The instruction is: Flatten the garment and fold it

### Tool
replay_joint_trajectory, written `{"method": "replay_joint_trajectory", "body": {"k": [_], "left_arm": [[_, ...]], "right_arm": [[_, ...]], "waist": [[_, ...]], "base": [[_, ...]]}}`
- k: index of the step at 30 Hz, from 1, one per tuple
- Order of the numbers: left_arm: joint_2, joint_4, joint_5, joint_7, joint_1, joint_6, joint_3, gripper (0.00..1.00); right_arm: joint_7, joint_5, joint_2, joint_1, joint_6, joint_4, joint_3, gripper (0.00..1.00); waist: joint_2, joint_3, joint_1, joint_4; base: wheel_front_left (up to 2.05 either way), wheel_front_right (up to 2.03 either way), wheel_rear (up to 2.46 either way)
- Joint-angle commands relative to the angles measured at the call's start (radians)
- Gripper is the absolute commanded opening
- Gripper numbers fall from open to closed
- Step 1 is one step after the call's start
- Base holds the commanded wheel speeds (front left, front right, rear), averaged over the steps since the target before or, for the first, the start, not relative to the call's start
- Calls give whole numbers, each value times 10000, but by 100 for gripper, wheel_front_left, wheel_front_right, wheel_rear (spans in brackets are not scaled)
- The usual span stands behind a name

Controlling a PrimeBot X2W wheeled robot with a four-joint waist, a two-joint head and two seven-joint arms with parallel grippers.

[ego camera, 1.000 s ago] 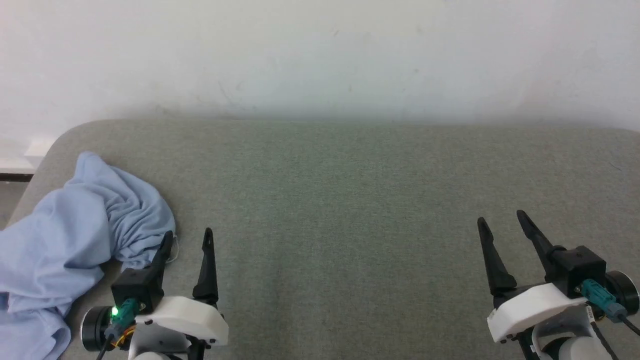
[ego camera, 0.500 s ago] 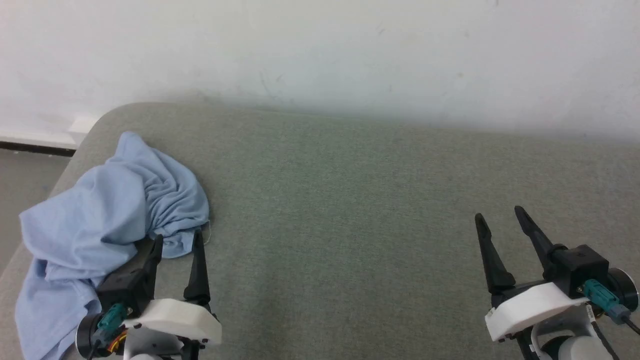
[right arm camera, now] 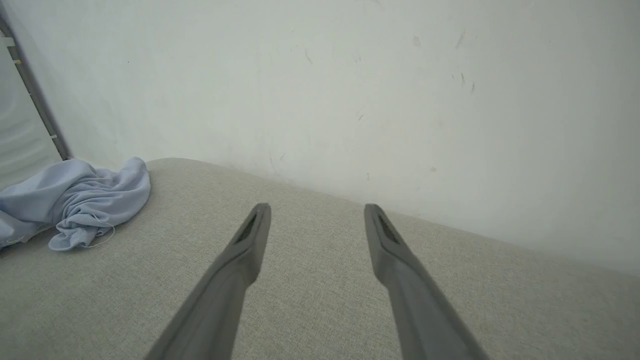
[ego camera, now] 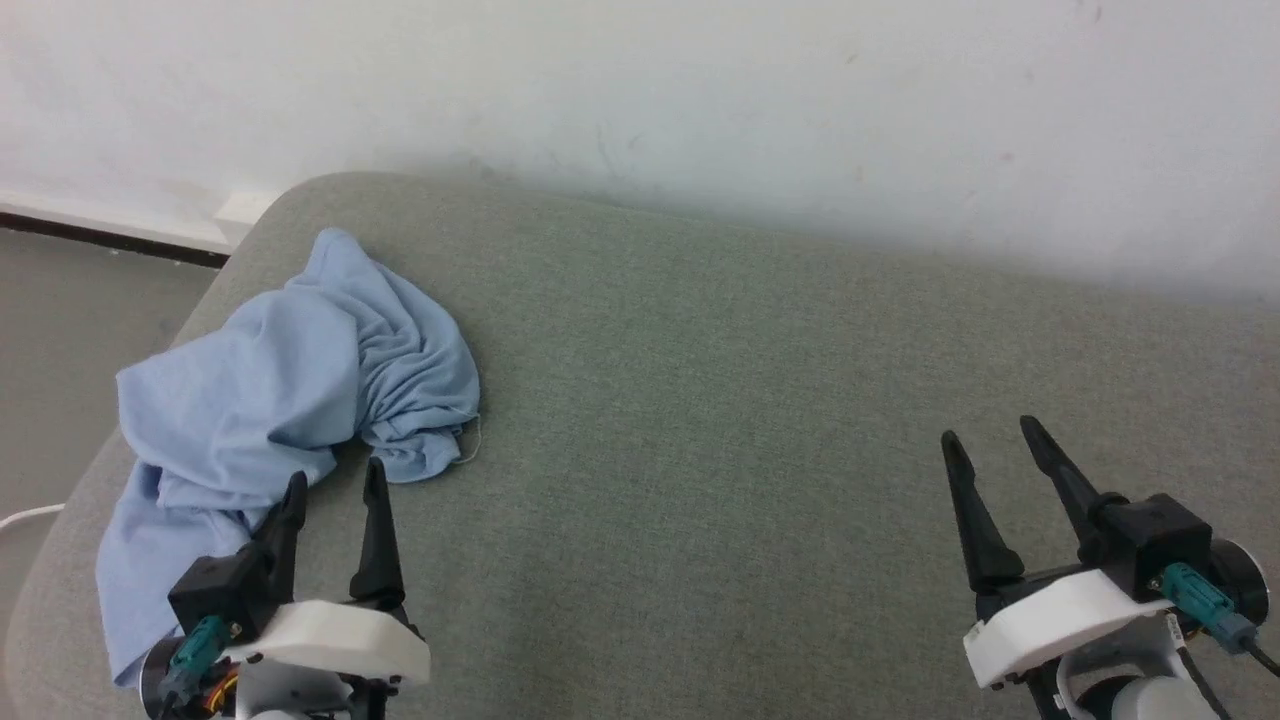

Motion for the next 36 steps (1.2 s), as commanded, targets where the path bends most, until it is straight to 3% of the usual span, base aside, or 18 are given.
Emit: {"method": "replay_joint_trajectory", "body": {"k": [1,11,16,21,25,36], "left_arm": [[-12,35,-112,-136,-124,95,87,100],[-14,-156,-68,-345,-827,15,514,100],[-4,-197,-15,-450,-2084,-260,876,100],[470,707,-42,-439,-3720,-489,1005,100],[990,1721,-175,255,-4763,-642,983,100],[2441,5856,-1176,4139,-7240,-1183,671,100]], "right_arm": [[-18,101,21,43,-6,-56,14,100],[77,152,24,-89,-7,-130,129,100],[203,60,26,-275,-7,-290,196,100],[372,-95,28,-615,-7,-494,305,100],[441,-135,28,-802,-8,-567,342,100],[406,-123,32,-1457,-8,-432,523,100]], "waist": [[0,107,0,199],[0,504,0,495],[0,972,0,463],[0,1670,-1,242],[0,2099,-1,53],[0,3284,-1,-473]], "base": [[0,0,0],[0,0,0],[0,0,0],[0,0,0],[0,0,0],[0,0,0]]}}
